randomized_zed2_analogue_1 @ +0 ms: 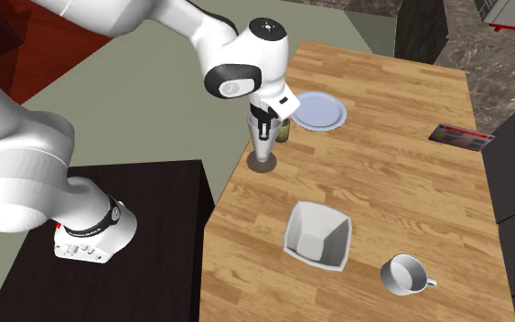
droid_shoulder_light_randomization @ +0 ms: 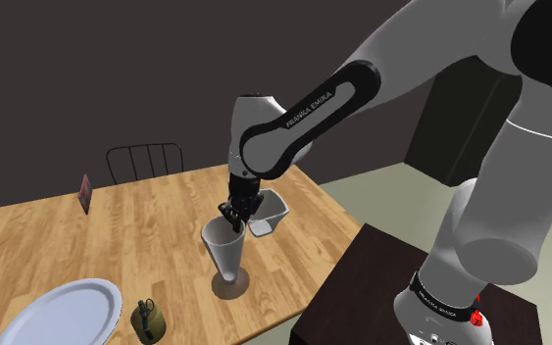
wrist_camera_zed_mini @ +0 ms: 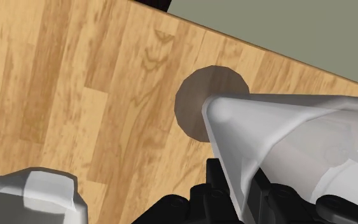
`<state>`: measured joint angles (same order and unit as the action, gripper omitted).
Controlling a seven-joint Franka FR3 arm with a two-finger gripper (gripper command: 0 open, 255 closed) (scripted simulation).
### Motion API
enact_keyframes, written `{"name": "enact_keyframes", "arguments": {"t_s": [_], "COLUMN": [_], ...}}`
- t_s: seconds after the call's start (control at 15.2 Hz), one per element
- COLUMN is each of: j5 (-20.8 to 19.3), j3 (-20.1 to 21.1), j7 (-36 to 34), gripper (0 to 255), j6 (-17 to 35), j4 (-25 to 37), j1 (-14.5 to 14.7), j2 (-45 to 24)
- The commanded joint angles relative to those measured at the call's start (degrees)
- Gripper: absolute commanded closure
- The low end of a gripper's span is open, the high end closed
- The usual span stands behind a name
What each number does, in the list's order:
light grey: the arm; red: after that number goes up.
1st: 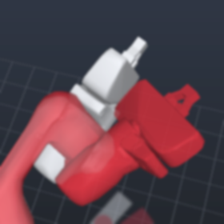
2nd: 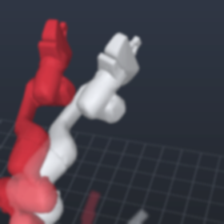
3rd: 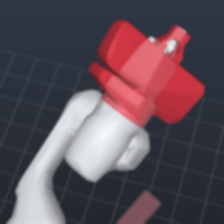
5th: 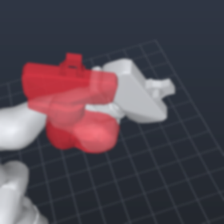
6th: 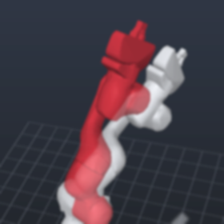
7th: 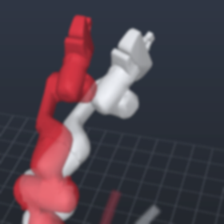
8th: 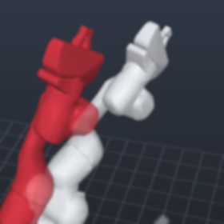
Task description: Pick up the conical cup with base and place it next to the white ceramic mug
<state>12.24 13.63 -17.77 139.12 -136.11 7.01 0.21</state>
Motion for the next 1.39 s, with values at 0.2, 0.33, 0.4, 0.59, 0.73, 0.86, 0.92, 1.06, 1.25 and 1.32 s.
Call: {"name": "enact_keyframes", "arguments": {"t_s": [0.2, 0.33, 0.4, 0.59, 0.73, 0.86, 0.92, 1.06, 1.25, 1.32], "j5": [0.0, 0.0, 0.0, 0.0, -0.1, -0.1, -0.2, -0.2, -0.3, -0.3], "j3": [-0.2, -0.2, -0.3, -0.4, -0.5, -0.6, -0.6, -0.7, -0.8, -0.8], "j7": [-0.2, -0.4, -0.5, -0.7, -0.9, -1.0, -1.1, -1.3, -1.5, -1.6], "gripper": [255, 255, 255, 255, 255, 255, 255, 255, 255, 255], "j6": [-4.1, -5.7, -6.5, -8.9, -10.4, -12.0, -12.8, -14.4, -16.7, -17.5], "j4": [1.4, 2.0, 2.3, 3.4, 4.2, 5.0, 5.5, 6.4, 7.8, 8.3], "j1": [-0.2, -0.2, -0.2, -0.3, -0.3, -0.4, -0.4, -0.4, -0.5, -0.5], "j2": [2.8, 3.7, 4.2, 5.5, 6.3, 7.1, 7.4, 8.1, 9.0, 9.3]}}
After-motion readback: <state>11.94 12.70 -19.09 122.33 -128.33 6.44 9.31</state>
